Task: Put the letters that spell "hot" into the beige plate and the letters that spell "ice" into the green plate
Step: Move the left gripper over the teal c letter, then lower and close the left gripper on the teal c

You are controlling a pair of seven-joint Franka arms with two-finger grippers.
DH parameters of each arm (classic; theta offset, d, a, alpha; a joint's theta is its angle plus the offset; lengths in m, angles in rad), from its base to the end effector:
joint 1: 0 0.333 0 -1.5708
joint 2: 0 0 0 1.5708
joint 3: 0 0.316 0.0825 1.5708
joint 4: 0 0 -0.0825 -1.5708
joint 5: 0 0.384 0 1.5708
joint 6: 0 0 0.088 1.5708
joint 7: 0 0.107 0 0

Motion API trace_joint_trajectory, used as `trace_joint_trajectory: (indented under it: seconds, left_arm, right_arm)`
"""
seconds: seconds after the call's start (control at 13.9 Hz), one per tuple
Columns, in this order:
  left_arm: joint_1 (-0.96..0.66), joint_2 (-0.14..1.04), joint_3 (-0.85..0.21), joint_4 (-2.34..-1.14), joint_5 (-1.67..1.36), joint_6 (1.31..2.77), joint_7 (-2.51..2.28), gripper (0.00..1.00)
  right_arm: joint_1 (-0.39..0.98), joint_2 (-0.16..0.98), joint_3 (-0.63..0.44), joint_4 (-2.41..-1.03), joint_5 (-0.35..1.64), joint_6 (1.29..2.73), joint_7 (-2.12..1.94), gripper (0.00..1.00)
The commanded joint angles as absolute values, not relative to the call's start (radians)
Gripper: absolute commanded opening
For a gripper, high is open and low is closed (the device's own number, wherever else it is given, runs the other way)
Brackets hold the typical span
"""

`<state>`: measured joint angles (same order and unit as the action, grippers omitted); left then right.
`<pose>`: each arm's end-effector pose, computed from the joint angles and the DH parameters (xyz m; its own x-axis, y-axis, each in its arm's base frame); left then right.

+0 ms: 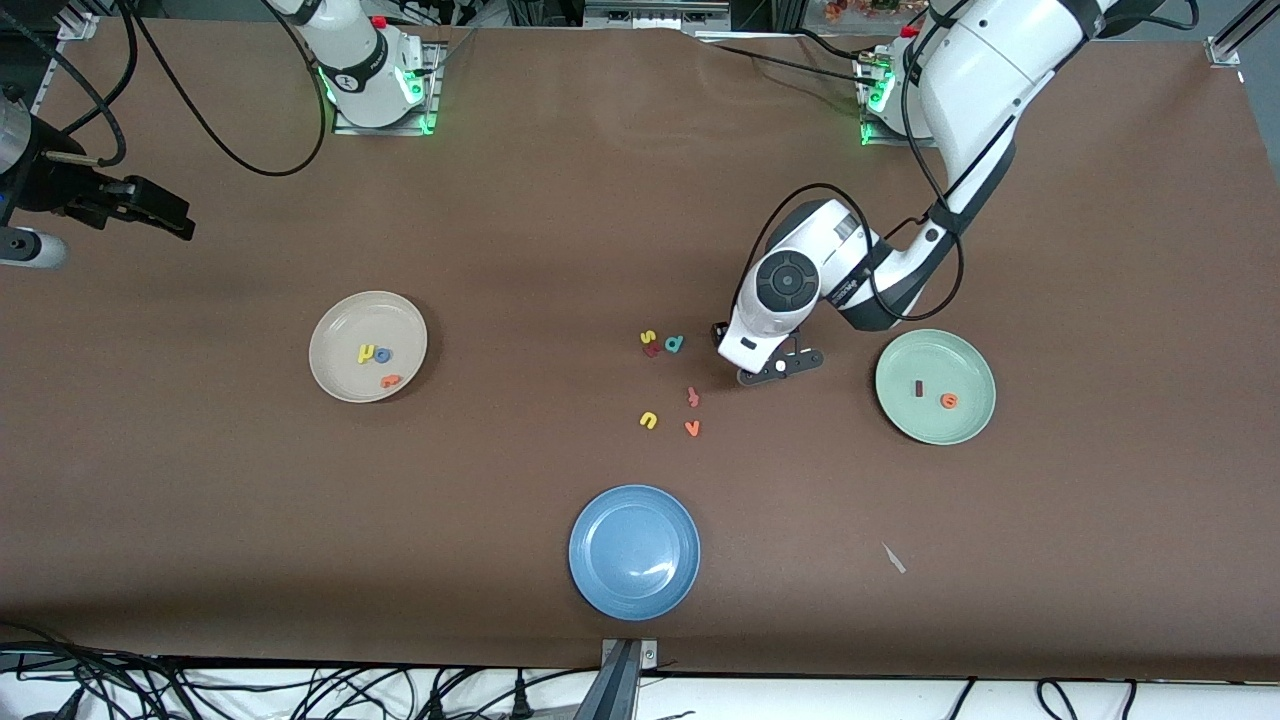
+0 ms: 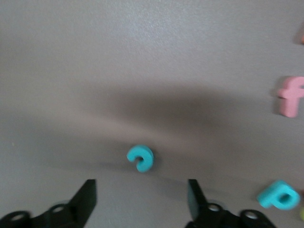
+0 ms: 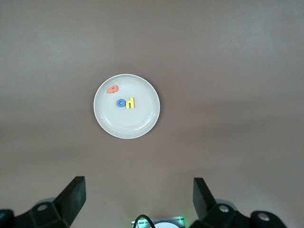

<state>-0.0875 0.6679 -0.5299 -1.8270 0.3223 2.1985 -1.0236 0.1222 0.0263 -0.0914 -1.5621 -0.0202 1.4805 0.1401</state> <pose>0.5246 -0.3389 0.1935 0.9508 0.2556 -0.1751 0.2418 -0.9655 -0.0966 0.5519 0.0154 0.6067 0.9884 -0.1112 -0.1034 -0.1079 -0.9935 0.0374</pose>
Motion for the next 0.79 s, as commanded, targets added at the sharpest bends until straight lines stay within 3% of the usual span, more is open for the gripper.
trace_joint_trajectory:
  seconds: [0.0, 0.29, 0.5, 0.72]
  left_arm:
    - [-0.081, 0.699, -0.532, -1.83, 0.415, 2.236, -1.049, 0.65]
    - [-0.075, 0.701, -0.532, -1.83, 0.428, 2.244, -1.049, 0.43]
    - [-0.075, 0.709, -0.532, -1.83, 0.428, 2.246, -1.049, 0.12]
    - [-0.075, 0.721, -0.532, -1.83, 0.428, 2.261, -1.051, 0.06]
  right_arm:
    - [0.114, 0.034, -0.089, -1.542, -0.003, 1.466, 0.133, 1.0]
    - [0.114, 0.034, -0.089, -1.542, -0.003, 1.466, 0.133, 1.0]
    - [0.114, 0.034, -0.089, -1.542, -0.003, 1.466, 0.133, 1.0]
    - [0.114, 0.034, -0.089, -1.542, -0.003, 1.466, 0.133, 1.0]
